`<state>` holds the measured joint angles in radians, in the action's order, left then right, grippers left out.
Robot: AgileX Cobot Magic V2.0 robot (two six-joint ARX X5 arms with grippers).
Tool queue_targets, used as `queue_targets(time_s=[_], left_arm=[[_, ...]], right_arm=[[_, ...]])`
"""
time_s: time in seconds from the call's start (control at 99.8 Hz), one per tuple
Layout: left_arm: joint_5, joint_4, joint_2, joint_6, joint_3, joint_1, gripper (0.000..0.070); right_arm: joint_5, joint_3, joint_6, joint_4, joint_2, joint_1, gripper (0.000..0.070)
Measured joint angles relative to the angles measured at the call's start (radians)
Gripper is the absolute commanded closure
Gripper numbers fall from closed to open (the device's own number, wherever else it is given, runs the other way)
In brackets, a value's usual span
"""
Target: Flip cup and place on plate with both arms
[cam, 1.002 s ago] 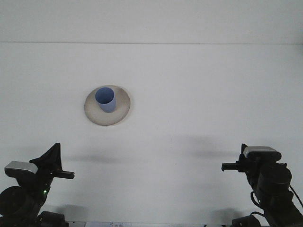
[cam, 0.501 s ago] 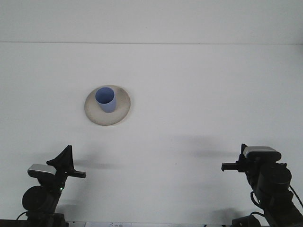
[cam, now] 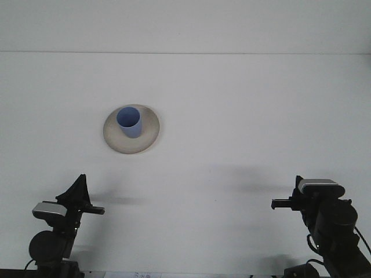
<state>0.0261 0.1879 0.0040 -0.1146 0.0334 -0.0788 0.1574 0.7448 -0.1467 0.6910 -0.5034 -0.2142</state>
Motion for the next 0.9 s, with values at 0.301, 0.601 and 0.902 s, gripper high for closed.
queue_targets(time_s=[0.301, 0.601, 0.902], left_arm=[[0.000, 0.001, 0.000, -0.007, 0.000, 0.000, 0.0685], [0.000, 0.001, 0.000, -0.007, 0.000, 0.000, 0.0685], [0.000, 0.003, 0.000, -0.007, 0.000, 0.000, 0.0685]], right_arm=[[0.000, 0.000, 0.000, 0.000, 0.000, 0.000, 0.0700], [0.000, 0.000, 0.000, 0.000, 0.000, 0.000, 0.0700], [0.023, -0.098, 0.000, -0.154, 0.082, 0.000, 0.0700]])
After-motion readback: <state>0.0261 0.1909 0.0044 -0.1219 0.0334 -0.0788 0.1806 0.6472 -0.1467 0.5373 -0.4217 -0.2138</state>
